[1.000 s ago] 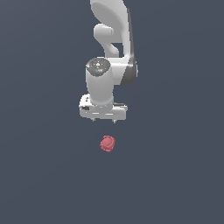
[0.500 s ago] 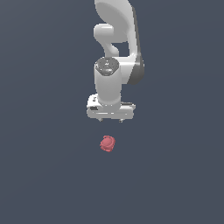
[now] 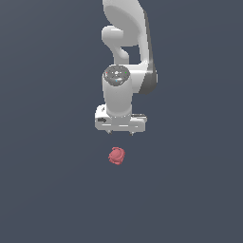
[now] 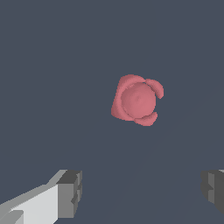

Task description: Pick up the object and move it to a goal position.

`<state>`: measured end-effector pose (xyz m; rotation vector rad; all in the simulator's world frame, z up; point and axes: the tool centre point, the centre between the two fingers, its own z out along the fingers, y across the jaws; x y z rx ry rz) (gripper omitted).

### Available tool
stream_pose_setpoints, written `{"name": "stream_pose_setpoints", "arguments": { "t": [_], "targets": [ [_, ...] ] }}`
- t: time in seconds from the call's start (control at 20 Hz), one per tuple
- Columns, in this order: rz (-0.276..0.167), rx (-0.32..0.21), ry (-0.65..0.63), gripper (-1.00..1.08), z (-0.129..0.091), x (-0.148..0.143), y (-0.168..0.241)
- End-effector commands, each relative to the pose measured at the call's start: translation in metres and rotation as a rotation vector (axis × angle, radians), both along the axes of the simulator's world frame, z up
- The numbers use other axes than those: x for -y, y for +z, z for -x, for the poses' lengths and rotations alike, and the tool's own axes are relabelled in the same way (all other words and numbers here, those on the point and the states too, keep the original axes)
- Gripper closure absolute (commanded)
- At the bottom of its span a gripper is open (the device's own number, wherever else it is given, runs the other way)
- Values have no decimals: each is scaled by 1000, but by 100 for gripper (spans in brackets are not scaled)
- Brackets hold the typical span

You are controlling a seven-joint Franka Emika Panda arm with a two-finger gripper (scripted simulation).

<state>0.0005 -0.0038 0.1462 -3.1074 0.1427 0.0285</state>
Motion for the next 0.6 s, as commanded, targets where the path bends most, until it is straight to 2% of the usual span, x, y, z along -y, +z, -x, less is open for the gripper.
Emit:
{"name": "stream_pose_setpoints", "arguments": {
  "t": [0.0, 0.55],
  "targets": [
    [2, 0, -27, -92, -6, 2, -5],
    [25, 9, -216, -92, -48, 14, -43]
  ]
}}
